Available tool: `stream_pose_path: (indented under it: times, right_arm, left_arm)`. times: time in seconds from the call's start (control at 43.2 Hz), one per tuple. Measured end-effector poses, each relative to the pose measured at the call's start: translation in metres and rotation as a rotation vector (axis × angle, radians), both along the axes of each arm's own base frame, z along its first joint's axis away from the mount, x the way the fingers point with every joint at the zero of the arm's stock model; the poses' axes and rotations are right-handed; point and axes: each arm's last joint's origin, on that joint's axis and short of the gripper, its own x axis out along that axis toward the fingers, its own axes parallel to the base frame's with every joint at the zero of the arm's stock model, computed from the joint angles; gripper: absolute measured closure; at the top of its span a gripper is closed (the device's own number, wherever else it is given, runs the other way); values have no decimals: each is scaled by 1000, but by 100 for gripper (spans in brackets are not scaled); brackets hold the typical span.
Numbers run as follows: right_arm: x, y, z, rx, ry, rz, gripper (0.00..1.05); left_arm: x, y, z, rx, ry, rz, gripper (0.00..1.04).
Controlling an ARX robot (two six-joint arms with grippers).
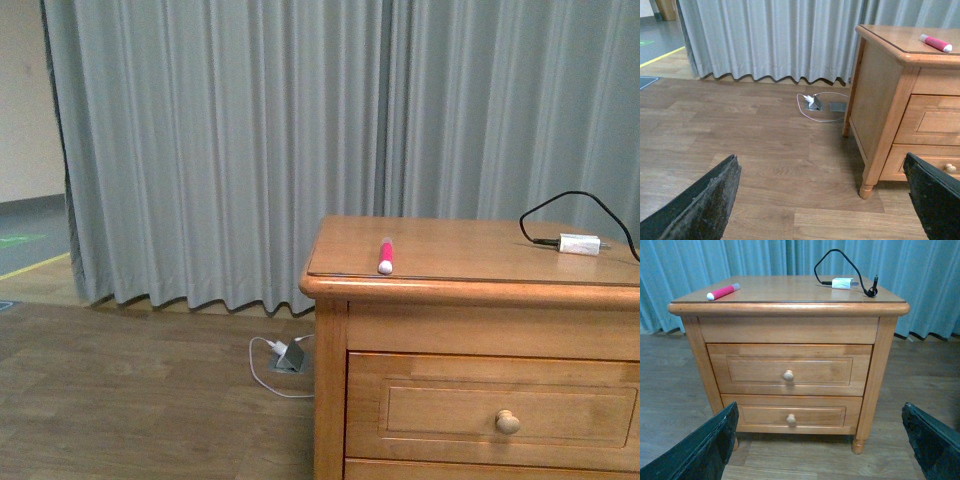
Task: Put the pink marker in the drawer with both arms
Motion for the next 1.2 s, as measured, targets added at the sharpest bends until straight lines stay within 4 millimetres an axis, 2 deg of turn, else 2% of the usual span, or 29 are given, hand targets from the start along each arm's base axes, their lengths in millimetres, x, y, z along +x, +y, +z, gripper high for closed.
stream_pose_path:
  times: [1.042,1.205]
  right_arm:
    - [0,0,0,0,0,0,8]
    - [9,0,0,112,383,-33,8]
  left_arm:
    - [0,0,0,0,0,0,6]
    - [0,0,0,0,0,0,6]
